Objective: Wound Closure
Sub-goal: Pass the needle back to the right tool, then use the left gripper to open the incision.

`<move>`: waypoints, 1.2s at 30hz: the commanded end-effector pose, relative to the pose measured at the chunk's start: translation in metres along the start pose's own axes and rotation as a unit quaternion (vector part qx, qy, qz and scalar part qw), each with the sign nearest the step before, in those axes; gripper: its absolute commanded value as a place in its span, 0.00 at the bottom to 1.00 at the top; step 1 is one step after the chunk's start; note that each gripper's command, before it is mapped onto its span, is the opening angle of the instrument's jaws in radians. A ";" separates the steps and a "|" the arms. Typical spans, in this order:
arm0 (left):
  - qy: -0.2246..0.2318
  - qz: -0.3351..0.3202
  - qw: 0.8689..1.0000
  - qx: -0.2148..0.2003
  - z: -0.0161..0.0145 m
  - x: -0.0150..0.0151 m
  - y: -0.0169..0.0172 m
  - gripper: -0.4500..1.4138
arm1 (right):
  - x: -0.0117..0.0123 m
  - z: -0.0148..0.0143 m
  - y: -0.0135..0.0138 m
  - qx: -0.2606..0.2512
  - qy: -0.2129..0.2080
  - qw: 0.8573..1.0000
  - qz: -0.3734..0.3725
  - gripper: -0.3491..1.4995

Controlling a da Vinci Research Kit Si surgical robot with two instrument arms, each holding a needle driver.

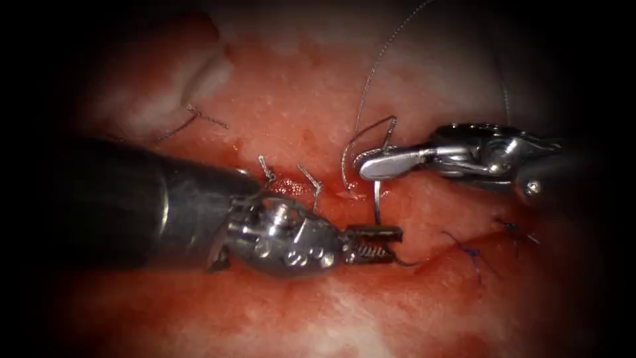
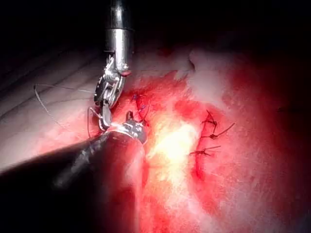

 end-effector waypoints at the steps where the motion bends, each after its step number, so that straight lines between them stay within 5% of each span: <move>1: -0.002 -0.055 0.998 -0.005 0.0005 0.0000 0.0001 0.68 | -0.0002 0.0002 0.0007 -0.007 0.001 1.000 -0.016 0.00; 8: -0.004 -0.111 0.993 -0.041 -0.0010 -0.0009 0.0005 0.70 | 0.0009 -0.0013 0.0017 -0.067 0.019 0.992 -0.110 0.00; 11: -0.031 -0.212 0.975 -0.060 -0.0018 -0.0024 0.0002 0.35 | 0.0020 -0.0021 0.0013 -0.102 0.027 0.980 -0.170 0.00; 15: -0.062 -0.288 0.954 -0.053 -0.0015 -0.0039 -0.0004 0.22 | 0.0024 -0.0023 0.0007 -0.121 0.033 0.968 -0.217 0.00; 18: -0.077 -0.326 0.941 -0.048 -0.0001 -0.0055 -0.0011 0.03 | 0.0021 -0.0021 0.0004 -0.133 0.031 0.956 -0.258 0.00; 25: -0.140 -0.340 0.929 -0.050 0.0027 -0.0091 -0.0012 0.03 | 0.0017 -0.0018 -0.0001 -0.142 0.022 0.939 -0.311 0.00; 36: -0.146 -0.342 0.928 -0.040 0.0051 -0.0112 -0.0028 0.10 | 0.0014 -0.0006 -0.0005 -0.148 0.010 0.922 -0.357 0.00</move>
